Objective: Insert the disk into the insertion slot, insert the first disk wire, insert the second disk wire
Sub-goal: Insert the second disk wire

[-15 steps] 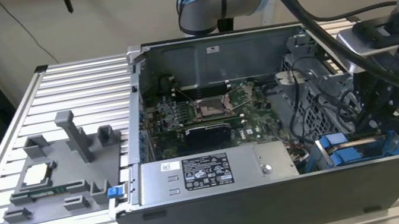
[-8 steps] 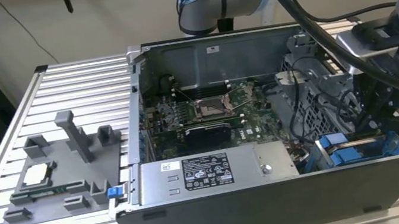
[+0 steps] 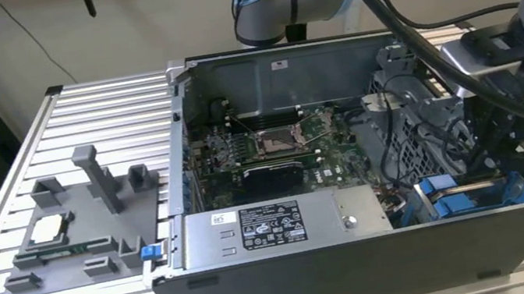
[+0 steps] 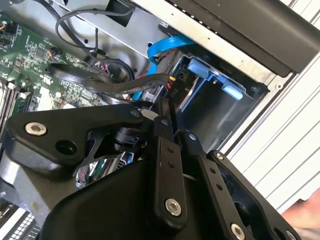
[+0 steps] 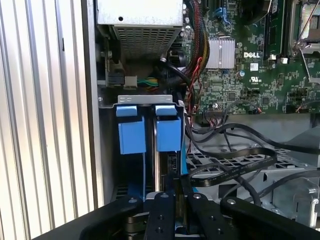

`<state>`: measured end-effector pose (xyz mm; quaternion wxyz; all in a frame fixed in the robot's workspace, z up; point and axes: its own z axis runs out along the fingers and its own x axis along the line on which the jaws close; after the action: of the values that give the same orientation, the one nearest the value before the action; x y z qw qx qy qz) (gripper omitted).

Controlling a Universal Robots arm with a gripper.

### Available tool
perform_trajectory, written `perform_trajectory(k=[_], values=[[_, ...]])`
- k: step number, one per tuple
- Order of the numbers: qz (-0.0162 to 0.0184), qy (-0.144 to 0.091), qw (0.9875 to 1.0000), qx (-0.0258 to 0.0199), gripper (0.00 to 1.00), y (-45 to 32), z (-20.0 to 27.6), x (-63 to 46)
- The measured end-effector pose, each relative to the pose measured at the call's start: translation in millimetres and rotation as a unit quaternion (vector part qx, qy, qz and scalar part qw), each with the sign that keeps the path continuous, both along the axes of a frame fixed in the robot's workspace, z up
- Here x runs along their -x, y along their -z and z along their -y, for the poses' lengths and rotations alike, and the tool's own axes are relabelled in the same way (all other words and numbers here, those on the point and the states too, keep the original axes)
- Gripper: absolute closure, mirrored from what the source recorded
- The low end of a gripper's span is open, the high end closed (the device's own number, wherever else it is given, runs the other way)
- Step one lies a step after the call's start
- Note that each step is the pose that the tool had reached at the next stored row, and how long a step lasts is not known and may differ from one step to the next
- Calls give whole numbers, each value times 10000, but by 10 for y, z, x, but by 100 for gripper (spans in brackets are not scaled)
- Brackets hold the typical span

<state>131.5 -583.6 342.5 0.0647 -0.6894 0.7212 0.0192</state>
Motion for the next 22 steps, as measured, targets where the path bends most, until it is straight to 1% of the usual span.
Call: perform_trajectory(k=[10,16,19,20,22], values=[[24,0,10000,2,100,27,-12,0],[26,1,10000,3,100,73,-12,1],[26,1,10000,-1,100,81,-13,1],[27,0,10000,-14,0,91,-14,0],[26,0,10000,-6,0,71,-13,0]])
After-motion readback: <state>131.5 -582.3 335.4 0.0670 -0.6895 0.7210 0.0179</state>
